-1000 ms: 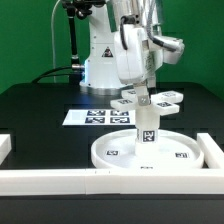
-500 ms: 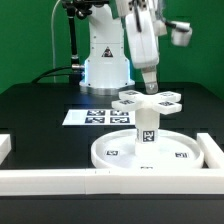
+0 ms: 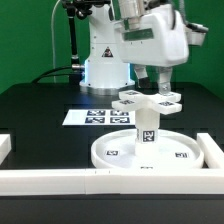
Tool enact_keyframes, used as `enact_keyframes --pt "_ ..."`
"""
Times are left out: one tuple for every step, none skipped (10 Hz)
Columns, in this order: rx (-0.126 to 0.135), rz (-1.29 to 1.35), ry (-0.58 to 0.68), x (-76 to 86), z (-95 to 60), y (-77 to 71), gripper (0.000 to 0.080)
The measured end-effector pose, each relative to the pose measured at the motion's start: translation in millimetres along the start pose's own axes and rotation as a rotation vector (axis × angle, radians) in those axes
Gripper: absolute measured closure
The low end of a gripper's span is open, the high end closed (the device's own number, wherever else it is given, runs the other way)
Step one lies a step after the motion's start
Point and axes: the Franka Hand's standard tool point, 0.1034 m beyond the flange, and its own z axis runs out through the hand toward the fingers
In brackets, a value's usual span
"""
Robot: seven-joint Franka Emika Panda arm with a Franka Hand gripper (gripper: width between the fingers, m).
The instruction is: Assemble round table
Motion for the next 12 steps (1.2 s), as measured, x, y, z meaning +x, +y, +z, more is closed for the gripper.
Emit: enact_keyframes --pt "-0.043 -0.156 -0.007 -3.1 -3.0 -1.6 0.015" --pt "-0.043 -0.271 -0.003 -2.6 -5.9 -6.6 0.015" --pt "-0.044 -0.338 -0.005 -2.4 -5.0 -5.3 0.015" --pt "-0.044 -0.417 -0.006 -2.3 -4.9 -5.2 0.015" --pt "-0.044 -0.494 -0.008 -2.2 -4.9 -5.2 0.015" --pt "-0.044 -0.556 -0.01 -2.1 -4.9 -5.2 0.015" --pt "-0.044 -0.613 -0.011 -2.1 -4.9 -5.2 0.015" --pt "-0.056 -0.775 -0.002 -2.3 -5.1 -5.8 0.015" --pt "-0.07 -0.91 0.007 -4.2 -5.9 -7.6 0.015" --pt "-0.071 -0.974 0.002 -5.0 -6.3 -7.7 0.015" --pt "-0.072 -1.142 -0.003 -4.1 -6.4 -7.4 0.015" --pt "-0.078 -1.26 -0.013 -4.5 -5.7 -6.1 0.015"
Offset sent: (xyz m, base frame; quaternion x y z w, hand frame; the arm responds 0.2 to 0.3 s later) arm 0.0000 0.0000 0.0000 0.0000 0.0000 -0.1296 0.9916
